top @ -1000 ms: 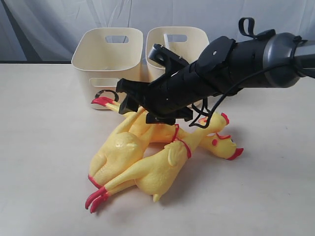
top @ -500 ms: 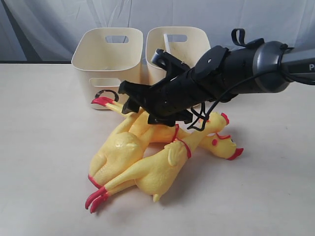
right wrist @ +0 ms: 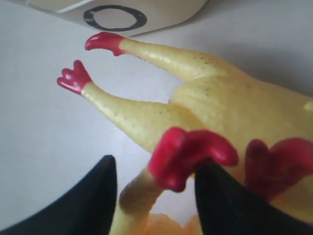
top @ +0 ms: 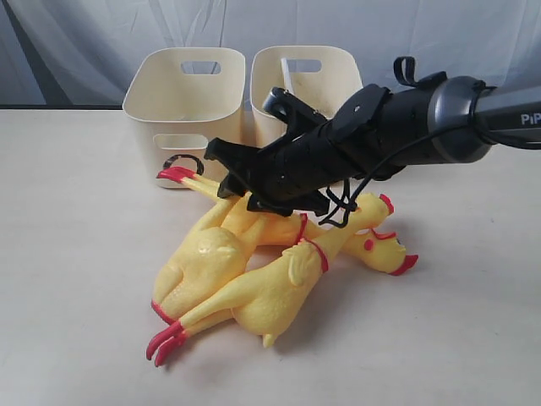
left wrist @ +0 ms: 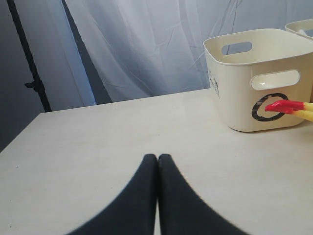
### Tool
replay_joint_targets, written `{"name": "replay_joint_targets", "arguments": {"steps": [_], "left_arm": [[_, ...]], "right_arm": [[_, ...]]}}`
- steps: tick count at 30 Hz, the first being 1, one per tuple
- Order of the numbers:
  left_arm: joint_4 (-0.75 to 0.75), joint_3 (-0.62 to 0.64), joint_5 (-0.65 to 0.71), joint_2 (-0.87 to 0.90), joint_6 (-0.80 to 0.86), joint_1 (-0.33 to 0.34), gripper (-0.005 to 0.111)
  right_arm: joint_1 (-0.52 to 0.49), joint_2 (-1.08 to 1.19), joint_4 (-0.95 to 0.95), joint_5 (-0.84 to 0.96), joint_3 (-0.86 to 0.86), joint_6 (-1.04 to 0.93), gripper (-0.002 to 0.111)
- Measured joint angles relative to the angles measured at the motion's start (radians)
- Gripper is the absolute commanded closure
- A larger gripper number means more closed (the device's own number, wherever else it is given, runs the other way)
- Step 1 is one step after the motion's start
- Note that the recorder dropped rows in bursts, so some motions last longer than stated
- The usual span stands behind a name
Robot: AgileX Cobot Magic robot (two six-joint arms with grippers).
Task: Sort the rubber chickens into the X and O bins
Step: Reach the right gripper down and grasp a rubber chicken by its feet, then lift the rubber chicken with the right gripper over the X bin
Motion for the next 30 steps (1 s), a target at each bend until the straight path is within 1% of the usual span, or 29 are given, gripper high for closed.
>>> {"name": "replay_joint_targets", "arguments": {"steps": [2,4,7,14,15,16,17,25,30], "left_arm": [[0.000,0.000,0.000,0.000,0.000,0.000,0.107],[0.000,0.000,0.000,0.000,0.000,0.000,0.107],[0.000,0.000,0.000,0.000,0.000,0.000,0.107],[0.000,0.000,0.000,0.000,0.000,0.000,0.107],[0.000,0.000,0.000,0.000,0.000,0.000,0.107],[0.000,0.000,0.000,0.000,0.000,0.000,0.107],[0.000,0.000,0.000,0.000,0.000,0.000,0.107],[0.000,0.000,0.000,0.000,0.000,0.000,0.107],[0.000,0.000,0.000,0.000,0.000,0.000,0.107]], "right_arm": [[0.000,0.000,0.011,-0.004,0.000,0.000,0.088],[0.000,0.000,0.026,-0.005,0.000,0.002,0.093],[0.000,0.000,0.048,-0.007,0.000,0.008,0.096],[0.000,0.000,0.050,-0.011,0.000,0.010,0.096],[0.000,0.000,0.050,-0.011,0.000,0.010,0.097],[0.000,0.000,0.050,-0.011,0.000,0.010,0.101],[0.000,0.000,0.050,-0.011,0.000,0.010,0.109],[0.000,-0.002,0.050,-0.004,0.000,0.010,0.109],[0.000,-0.050,0.046,0.008,0.000,0.004,0.109]]}}
